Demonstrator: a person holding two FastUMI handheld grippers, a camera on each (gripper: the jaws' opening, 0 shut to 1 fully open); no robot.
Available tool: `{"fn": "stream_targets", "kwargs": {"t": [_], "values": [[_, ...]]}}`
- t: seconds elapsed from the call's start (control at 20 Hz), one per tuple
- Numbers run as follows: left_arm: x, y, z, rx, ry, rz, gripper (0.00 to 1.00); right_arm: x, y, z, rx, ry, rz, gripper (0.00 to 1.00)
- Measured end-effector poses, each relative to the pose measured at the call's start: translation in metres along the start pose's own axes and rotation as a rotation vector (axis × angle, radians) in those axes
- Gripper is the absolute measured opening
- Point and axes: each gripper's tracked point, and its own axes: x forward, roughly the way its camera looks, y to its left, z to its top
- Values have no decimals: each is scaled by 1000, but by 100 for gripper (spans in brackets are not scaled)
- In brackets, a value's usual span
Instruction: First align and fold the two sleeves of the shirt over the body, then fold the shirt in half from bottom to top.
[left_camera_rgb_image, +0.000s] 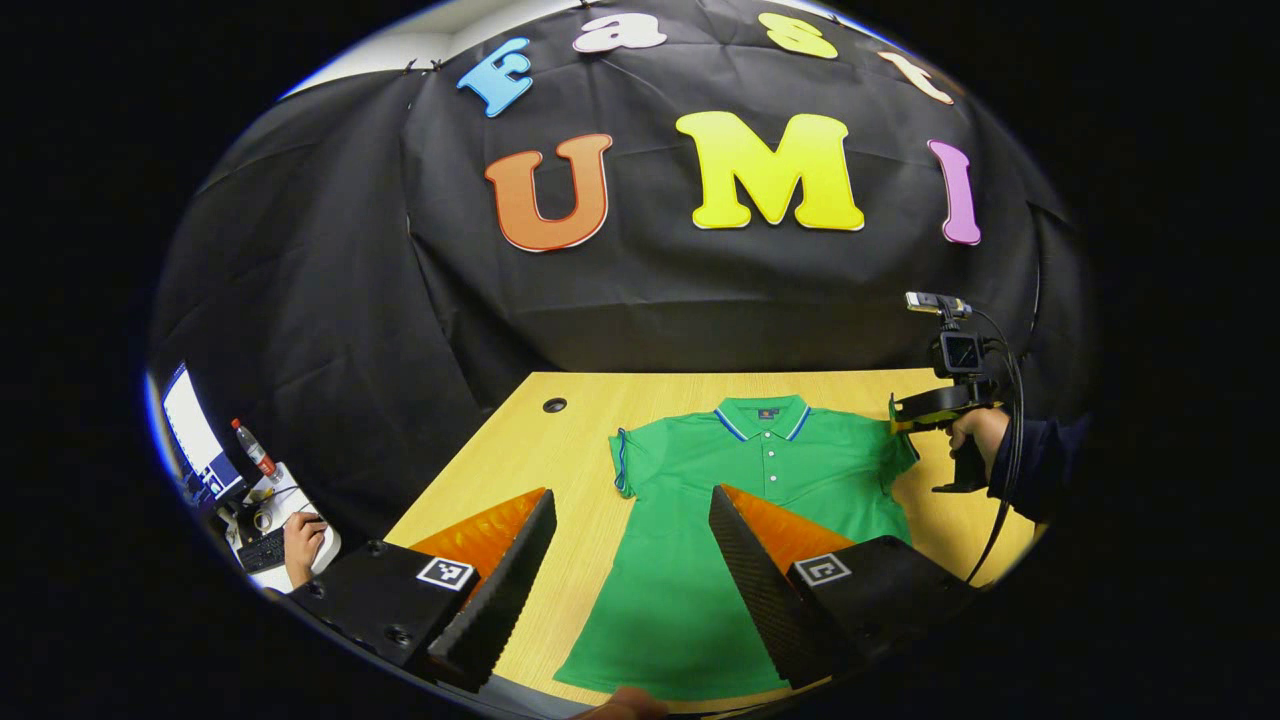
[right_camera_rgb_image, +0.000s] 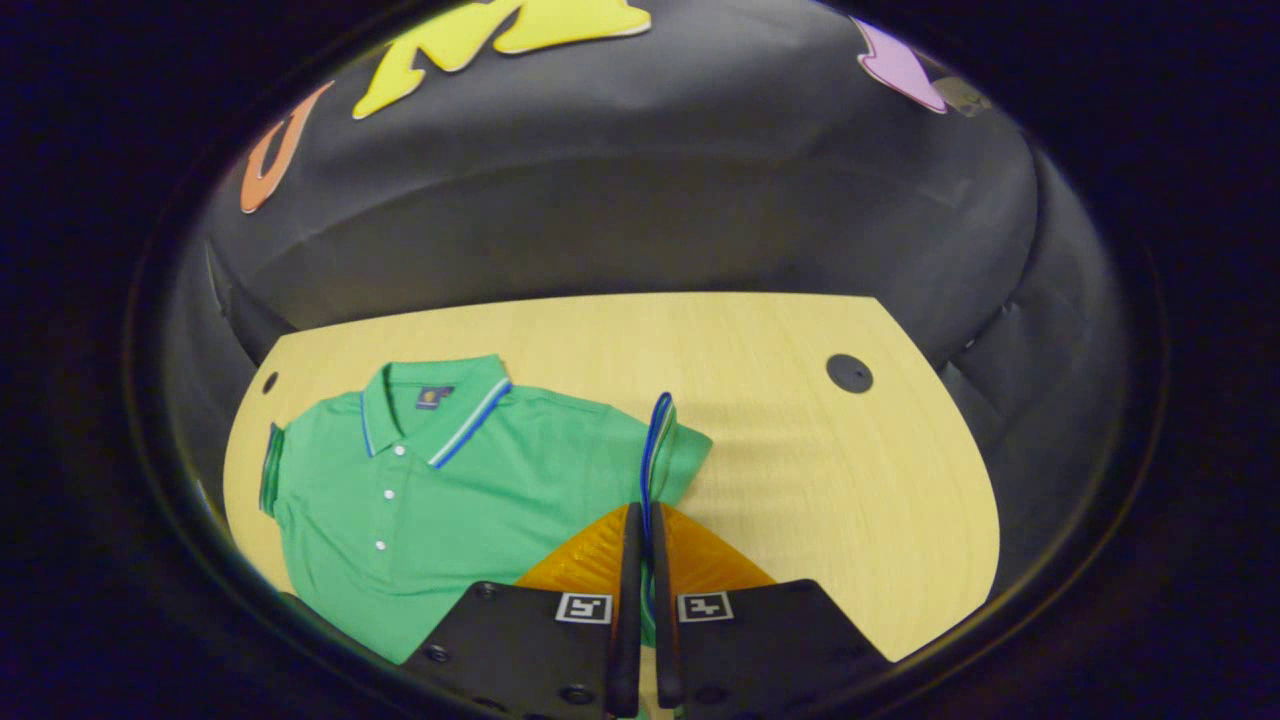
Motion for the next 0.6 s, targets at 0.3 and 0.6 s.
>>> {"fn": "stream_targets", "kwargs": {"t": [0.3,0.6], "values": [[-6,26,-8,-31,5,47,100,-8,66,2,-81,-12,85,9],[-12,53,-23,-76,31,103,100,1,125,-18,-154,26,148,9]]}}
